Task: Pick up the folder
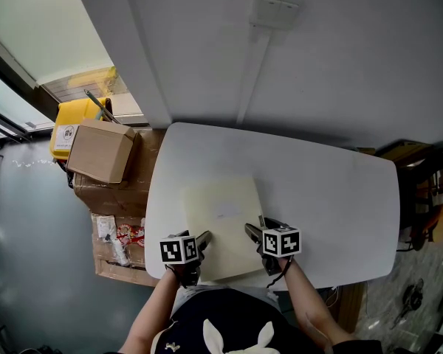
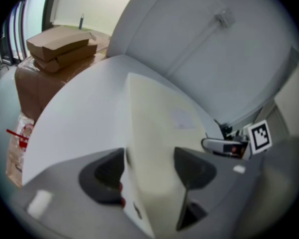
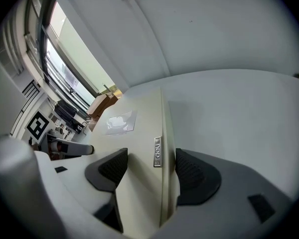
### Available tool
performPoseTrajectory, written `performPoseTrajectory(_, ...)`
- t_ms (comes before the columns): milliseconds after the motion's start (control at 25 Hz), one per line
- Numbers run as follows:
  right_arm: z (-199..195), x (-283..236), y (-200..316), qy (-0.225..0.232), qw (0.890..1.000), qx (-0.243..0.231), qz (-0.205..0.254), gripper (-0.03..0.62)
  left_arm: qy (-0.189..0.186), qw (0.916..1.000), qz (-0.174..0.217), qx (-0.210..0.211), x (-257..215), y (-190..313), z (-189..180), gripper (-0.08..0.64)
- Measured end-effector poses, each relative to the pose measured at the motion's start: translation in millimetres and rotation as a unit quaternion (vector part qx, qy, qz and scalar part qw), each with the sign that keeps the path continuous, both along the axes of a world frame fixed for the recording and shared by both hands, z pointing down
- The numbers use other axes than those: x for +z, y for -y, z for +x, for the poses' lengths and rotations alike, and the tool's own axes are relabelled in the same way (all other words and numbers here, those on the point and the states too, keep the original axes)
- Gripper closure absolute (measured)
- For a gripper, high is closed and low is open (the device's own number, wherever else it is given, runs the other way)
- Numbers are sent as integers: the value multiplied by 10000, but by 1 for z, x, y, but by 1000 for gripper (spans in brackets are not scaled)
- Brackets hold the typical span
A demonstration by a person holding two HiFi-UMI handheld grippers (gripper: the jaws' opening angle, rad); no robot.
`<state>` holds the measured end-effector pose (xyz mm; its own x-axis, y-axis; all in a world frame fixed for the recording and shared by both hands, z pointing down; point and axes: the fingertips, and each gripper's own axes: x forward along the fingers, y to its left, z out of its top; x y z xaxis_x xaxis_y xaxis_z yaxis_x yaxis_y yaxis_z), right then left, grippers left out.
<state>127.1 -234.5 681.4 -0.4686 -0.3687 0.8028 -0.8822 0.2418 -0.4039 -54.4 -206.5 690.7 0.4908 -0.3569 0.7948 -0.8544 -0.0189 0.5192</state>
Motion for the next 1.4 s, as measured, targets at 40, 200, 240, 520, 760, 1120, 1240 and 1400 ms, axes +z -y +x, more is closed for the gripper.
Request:
performPoseTrajectory(40,0,1,0,25,10000,20,-6,324,-34,10000,-9,20,1,0,0,259)
performPoseTrajectory(200,0,2,0,130,9999,59,-53,321,-193,9998,-80,46,3,-1,1,259)
performPoseTrajectory(240,0,2,0,167,9998,55,-76,321,-227,9997,-93,51,3,0,1,259)
performPoseTrajectory(520,-2,1,-1,408,9990,111,-107,321,-376,9993,-28,-31,0,-1,1,261)
performPoseTrajectory(760,1,-9,-4,272,9993,192,-151,321,-390,9992,-38,53,-6,-2,0,262)
performPoseTrajectory(1120,-10,-32,-6,338,9990,276,46,322,-109,9986,454,234,-35,5,-11,262)
performPoseTrajectory(1240,-12,-40,-4,329,9989,290,134,322,-45,9981,570,247,-43,8,-14,261)
performPoseTrajectory(1400,-14,-53,-3,294,9982,412,316,322,36,9970,726,282,-55,12,-16,261)
